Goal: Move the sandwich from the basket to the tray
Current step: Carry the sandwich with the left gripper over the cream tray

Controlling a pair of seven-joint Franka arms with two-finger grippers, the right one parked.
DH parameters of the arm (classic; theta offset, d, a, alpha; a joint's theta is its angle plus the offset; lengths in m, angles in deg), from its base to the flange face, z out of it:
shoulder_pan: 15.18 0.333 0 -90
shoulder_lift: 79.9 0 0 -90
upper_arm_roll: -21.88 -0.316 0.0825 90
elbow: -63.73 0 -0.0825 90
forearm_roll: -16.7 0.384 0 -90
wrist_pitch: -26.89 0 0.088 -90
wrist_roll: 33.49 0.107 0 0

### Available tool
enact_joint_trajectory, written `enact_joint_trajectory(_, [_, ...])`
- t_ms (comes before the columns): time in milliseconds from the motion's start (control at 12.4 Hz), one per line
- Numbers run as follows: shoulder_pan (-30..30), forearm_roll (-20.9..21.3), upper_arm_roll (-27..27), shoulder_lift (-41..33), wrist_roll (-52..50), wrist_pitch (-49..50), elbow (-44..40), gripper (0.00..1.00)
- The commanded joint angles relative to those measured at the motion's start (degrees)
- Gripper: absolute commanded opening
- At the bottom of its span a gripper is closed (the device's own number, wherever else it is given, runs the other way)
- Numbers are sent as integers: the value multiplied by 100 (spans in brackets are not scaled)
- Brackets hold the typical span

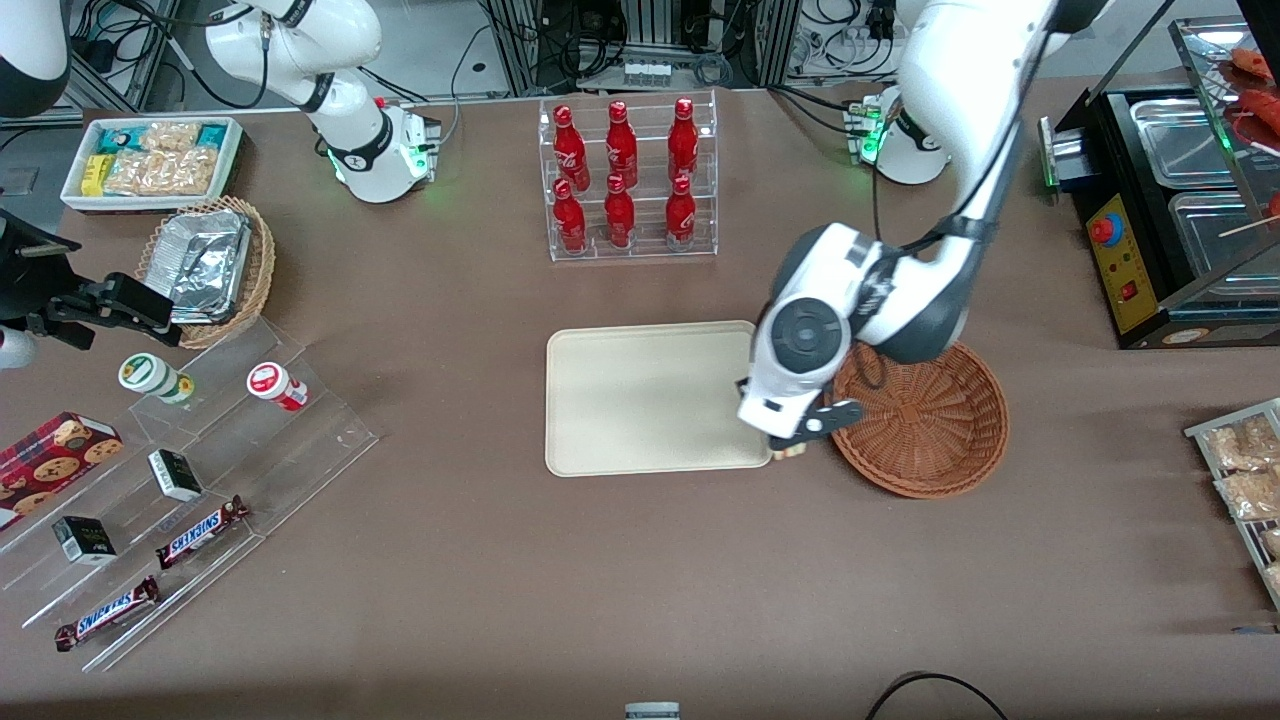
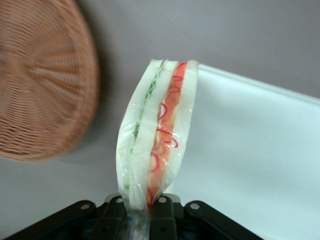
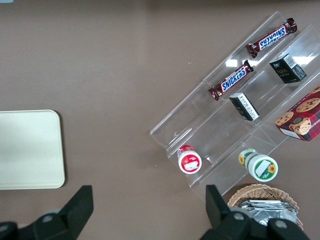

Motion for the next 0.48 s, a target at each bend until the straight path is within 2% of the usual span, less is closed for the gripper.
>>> enact_joint_trajectory(0, [-165, -229, 229, 565, -110, 185, -813, 5])
enact_joint_trajectory(402, [-824, -194, 221, 1198, -709, 149, -1473, 4])
